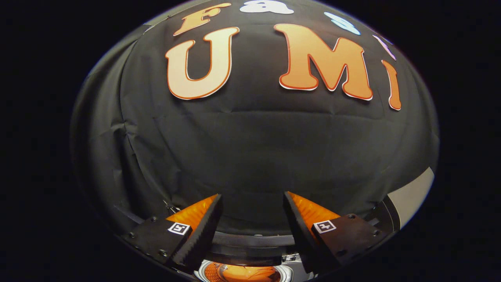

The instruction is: Put the clothes into the washing machine and then close the washing machine lid.

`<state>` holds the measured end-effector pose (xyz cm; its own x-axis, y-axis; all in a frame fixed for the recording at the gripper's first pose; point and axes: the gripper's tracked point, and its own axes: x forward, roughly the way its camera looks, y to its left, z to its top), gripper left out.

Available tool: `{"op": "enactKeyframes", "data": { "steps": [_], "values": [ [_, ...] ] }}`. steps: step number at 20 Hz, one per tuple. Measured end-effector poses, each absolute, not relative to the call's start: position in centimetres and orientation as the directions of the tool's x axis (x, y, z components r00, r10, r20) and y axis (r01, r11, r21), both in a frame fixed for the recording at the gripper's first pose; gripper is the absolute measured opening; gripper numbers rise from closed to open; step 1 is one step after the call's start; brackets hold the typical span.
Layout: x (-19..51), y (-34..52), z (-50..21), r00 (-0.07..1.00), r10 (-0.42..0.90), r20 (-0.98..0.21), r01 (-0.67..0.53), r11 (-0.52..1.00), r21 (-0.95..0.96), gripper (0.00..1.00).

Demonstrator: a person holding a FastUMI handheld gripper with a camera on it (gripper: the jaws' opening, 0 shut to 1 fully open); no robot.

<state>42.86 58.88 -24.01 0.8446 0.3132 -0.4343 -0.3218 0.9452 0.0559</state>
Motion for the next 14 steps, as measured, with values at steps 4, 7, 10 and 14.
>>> {"op": "enactKeyframes", "data": {
  "steps": [4,7,10,14],
  "values": [
    [40.5,58.4,-24.0,0.852,0.316,-0.417,-0.326,0.944,0.05,0.99],
    [38.2,57.9,-24.3,0.857,0.315,-0.408,-0.327,0.944,0.043,0.99],
    [36.2,57.4,-24.7,0.857,0.315,-0.409,-0.33,0.943,0.034,0.99],
    [33.8,56.6,-25.3,0.872,0.313,-0.377,-0.325,0.945,0.033,0.99]
  ]
}}
